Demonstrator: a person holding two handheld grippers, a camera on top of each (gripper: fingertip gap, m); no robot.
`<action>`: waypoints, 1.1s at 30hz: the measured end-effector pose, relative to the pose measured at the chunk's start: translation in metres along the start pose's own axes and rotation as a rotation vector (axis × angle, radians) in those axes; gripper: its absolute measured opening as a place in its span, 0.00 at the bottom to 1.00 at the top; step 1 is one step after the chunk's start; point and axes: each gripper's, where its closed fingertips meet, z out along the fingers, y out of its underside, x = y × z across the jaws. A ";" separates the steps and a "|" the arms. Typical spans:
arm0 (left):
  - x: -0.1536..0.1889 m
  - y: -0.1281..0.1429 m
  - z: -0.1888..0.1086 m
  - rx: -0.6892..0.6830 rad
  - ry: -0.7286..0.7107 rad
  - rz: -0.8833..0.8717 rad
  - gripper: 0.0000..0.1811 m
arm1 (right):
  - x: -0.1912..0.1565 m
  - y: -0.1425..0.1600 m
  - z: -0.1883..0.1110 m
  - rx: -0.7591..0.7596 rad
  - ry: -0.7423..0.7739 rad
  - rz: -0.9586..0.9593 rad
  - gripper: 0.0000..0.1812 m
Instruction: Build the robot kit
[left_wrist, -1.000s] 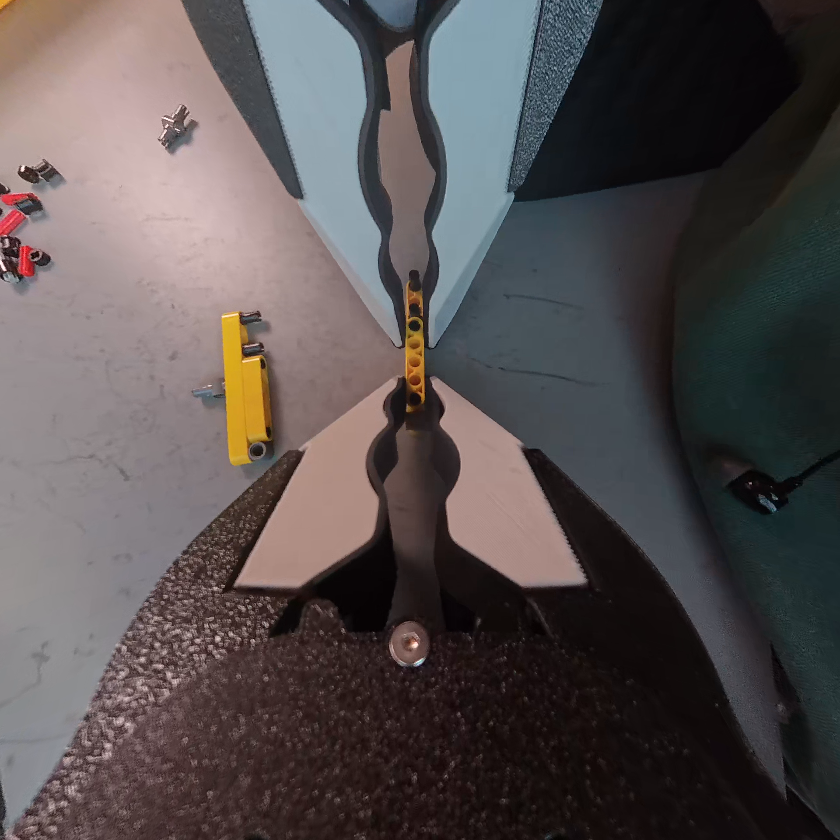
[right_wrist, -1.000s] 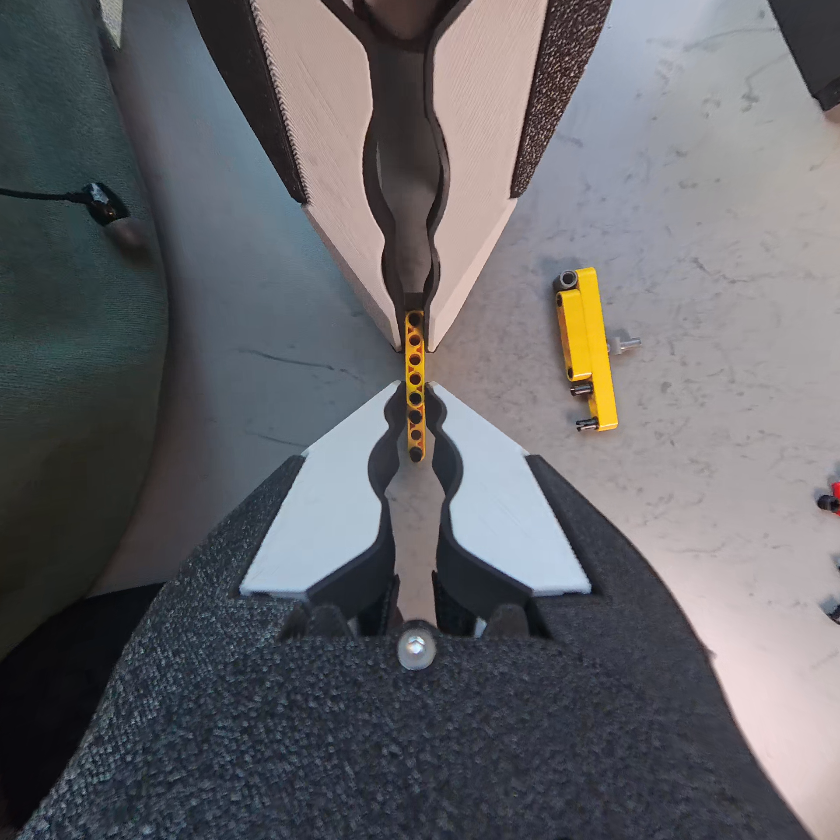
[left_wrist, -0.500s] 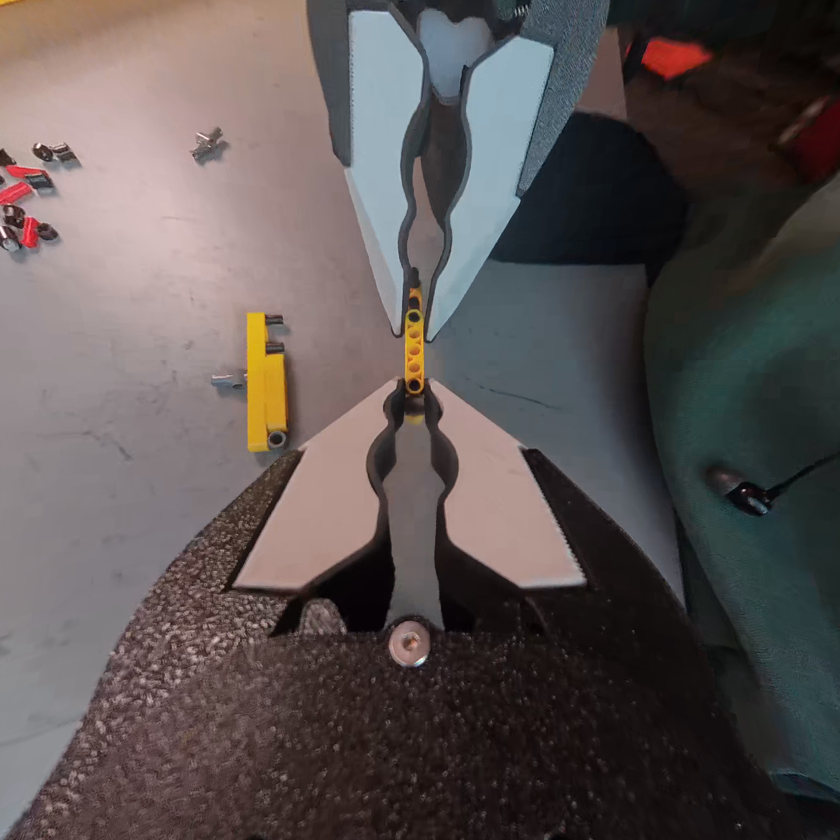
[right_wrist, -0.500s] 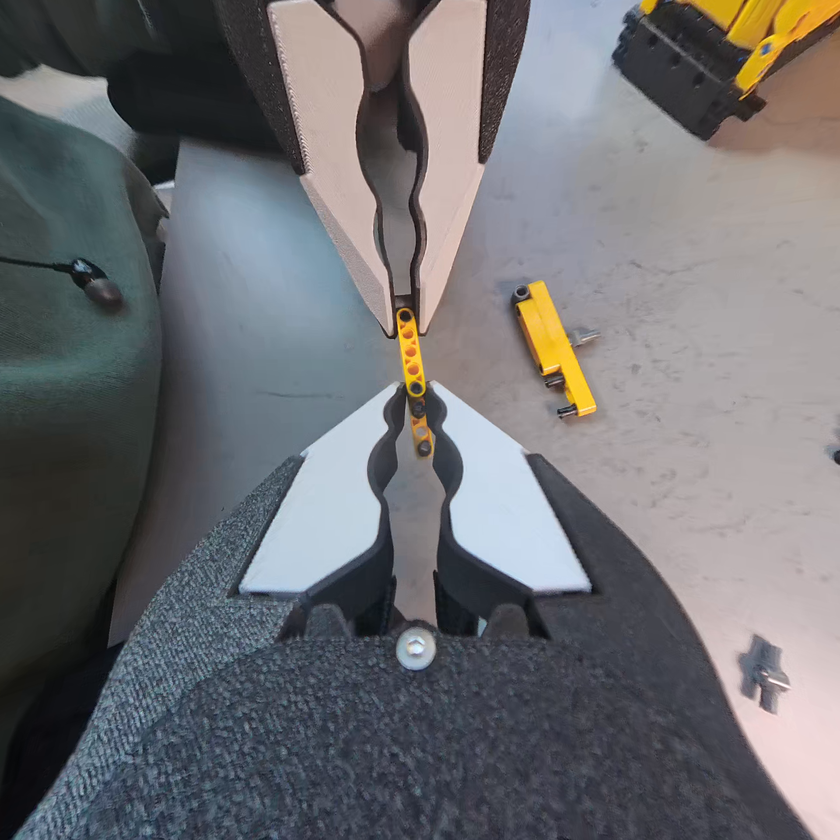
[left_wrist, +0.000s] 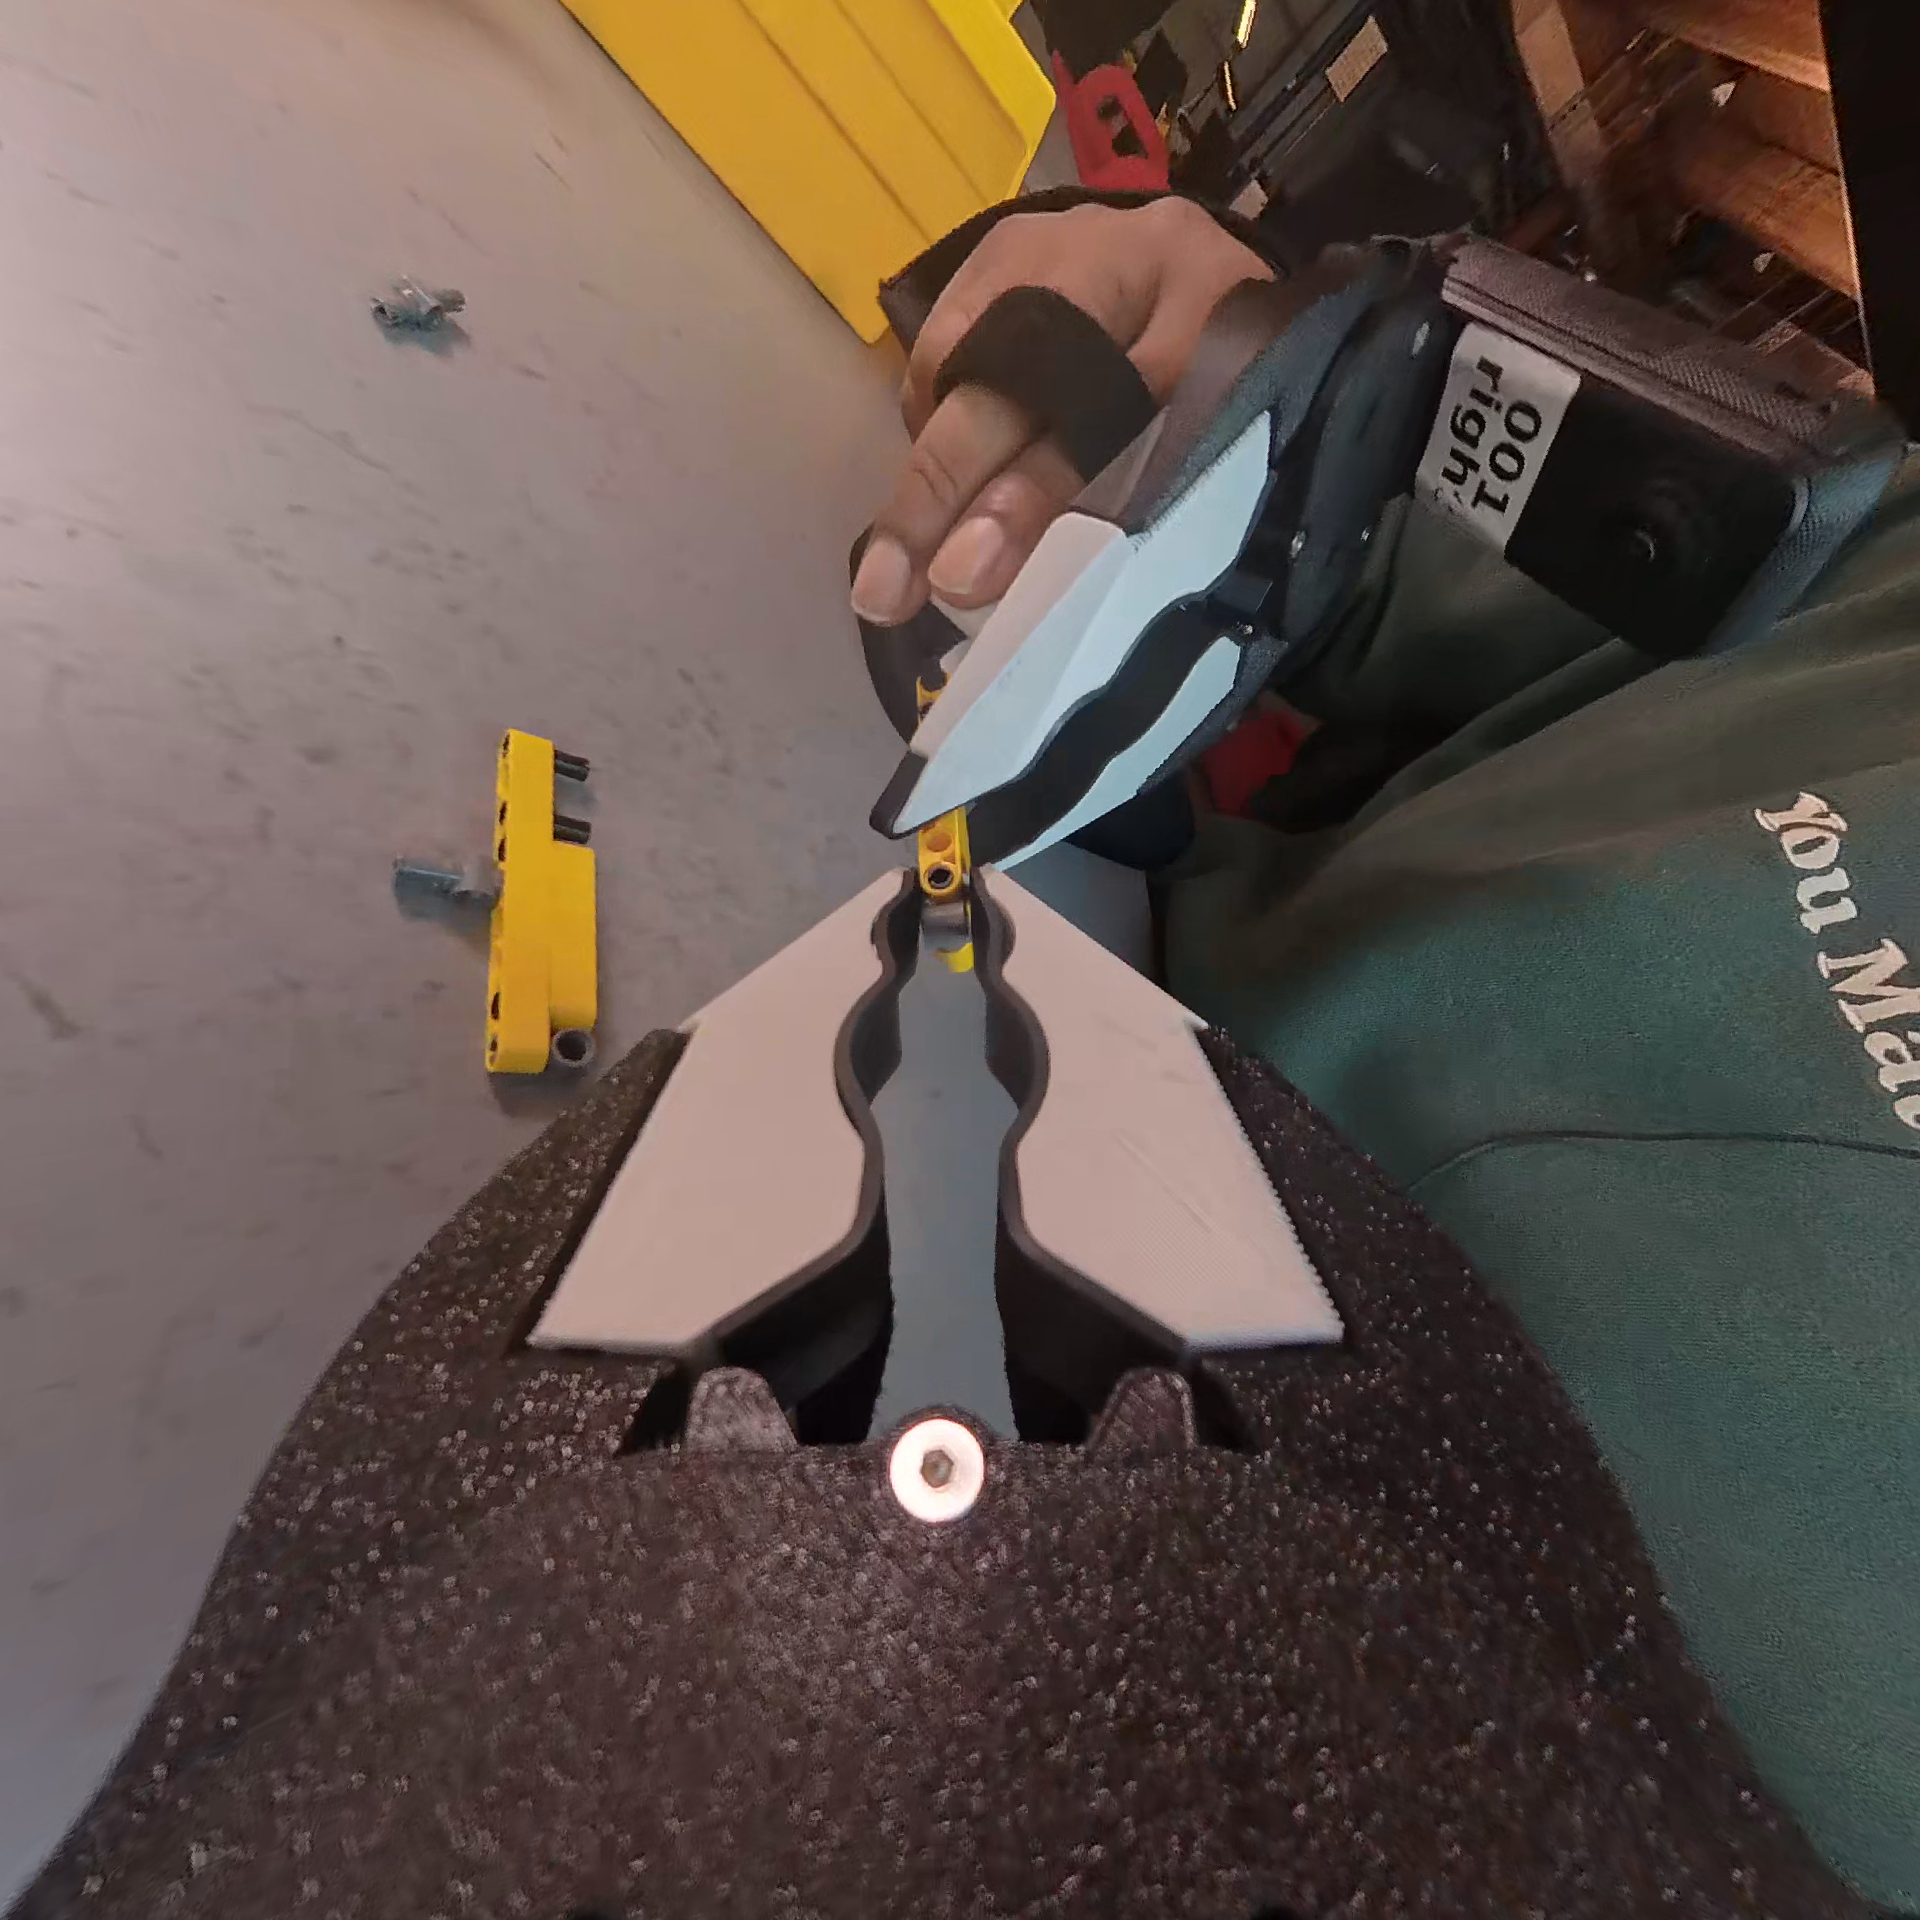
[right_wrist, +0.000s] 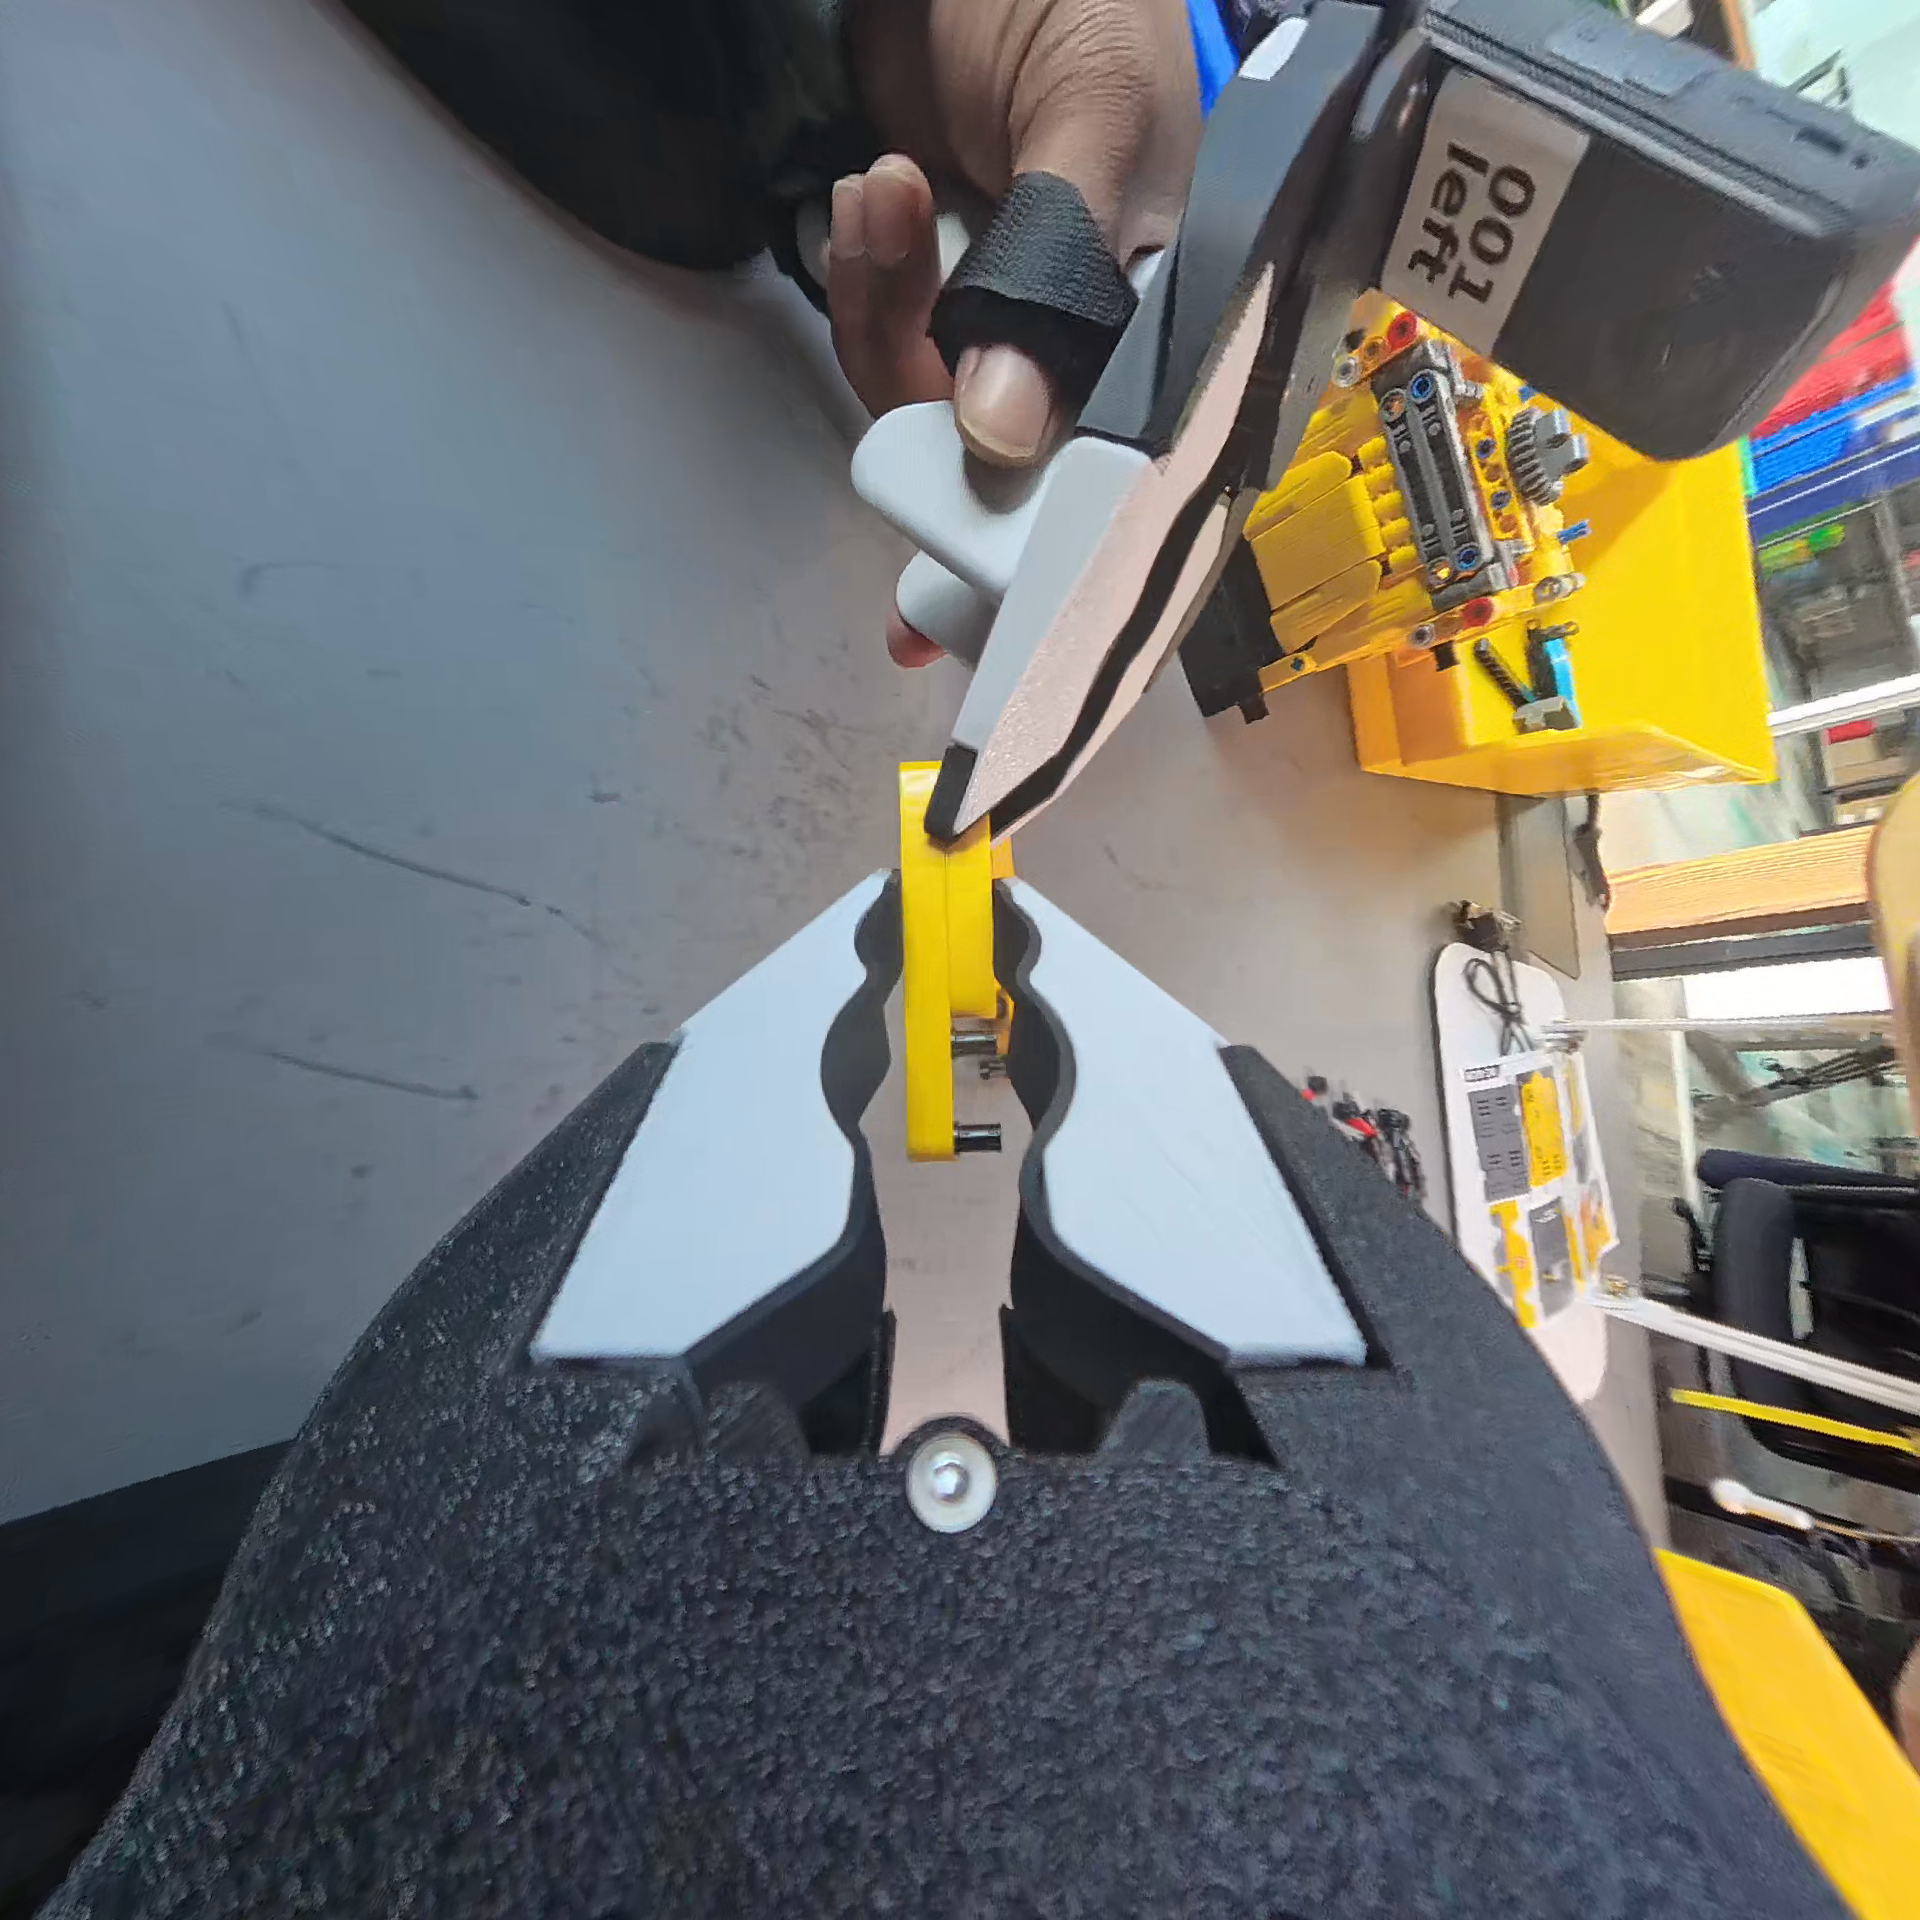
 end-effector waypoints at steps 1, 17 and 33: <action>0.001 -0.001 -0.001 0.014 -0.004 0.031 0.08 | 0.001 0.000 -0.001 0.009 -0.017 0.047 0.08; -0.005 0.019 0.012 -0.189 -0.446 0.677 0.09 | -0.025 0.001 0.000 0.135 -0.245 0.329 0.09; -0.053 0.035 -0.002 -0.267 -0.541 0.491 0.09 | -0.017 0.053 0.013 -0.014 -0.253 0.337 0.06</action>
